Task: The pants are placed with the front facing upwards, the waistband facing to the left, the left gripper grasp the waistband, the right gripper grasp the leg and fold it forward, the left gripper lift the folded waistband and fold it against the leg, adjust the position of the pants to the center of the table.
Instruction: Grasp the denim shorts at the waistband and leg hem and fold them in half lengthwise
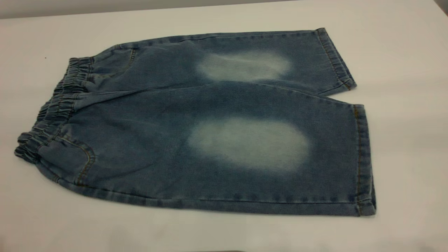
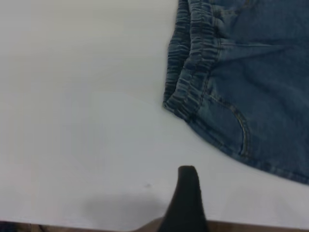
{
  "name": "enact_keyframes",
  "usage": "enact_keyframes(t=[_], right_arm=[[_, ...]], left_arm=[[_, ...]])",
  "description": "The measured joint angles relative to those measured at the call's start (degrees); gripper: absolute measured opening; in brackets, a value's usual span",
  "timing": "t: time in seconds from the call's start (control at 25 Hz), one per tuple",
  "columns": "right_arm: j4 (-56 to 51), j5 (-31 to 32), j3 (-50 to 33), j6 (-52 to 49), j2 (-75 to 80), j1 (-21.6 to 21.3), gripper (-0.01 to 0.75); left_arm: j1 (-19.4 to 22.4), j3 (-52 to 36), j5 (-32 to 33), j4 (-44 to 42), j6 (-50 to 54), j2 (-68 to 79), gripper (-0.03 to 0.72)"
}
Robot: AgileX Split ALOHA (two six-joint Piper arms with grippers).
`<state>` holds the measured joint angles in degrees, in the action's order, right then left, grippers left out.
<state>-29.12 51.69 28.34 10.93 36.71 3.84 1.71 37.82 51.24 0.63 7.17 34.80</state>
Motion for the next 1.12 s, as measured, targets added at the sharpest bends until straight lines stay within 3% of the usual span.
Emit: enact_keyframes(t=[0.32, 0.56, 0.96, 1.12], right_arm=[[-15.9, -8.9, 0.0, 17.0, 19.1, 0.0, 0.585], [-25.4, -11.8, 0.0, 25.8, 30.4, 0.0, 0.585], [-34.8, -16.5, 0.0, 35.5, 36.9, 0.0, 0.585], [-37.0, -17.2, 0.0, 37.5, 36.9, 0.0, 0.585]], left_arm=[[0.0, 2.5, -9.9, -0.1, 2.4, 26.5, 0.570], [0.5, 7.3, -11.3, 0.3, 2.4, 42.4, 0.570], [6.4, 9.1, -16.1, 12.4, -6.2, 58.7, 0.570], [7.3, 9.1, -19.3, 13.1, -6.4, 63.5, 0.570]])
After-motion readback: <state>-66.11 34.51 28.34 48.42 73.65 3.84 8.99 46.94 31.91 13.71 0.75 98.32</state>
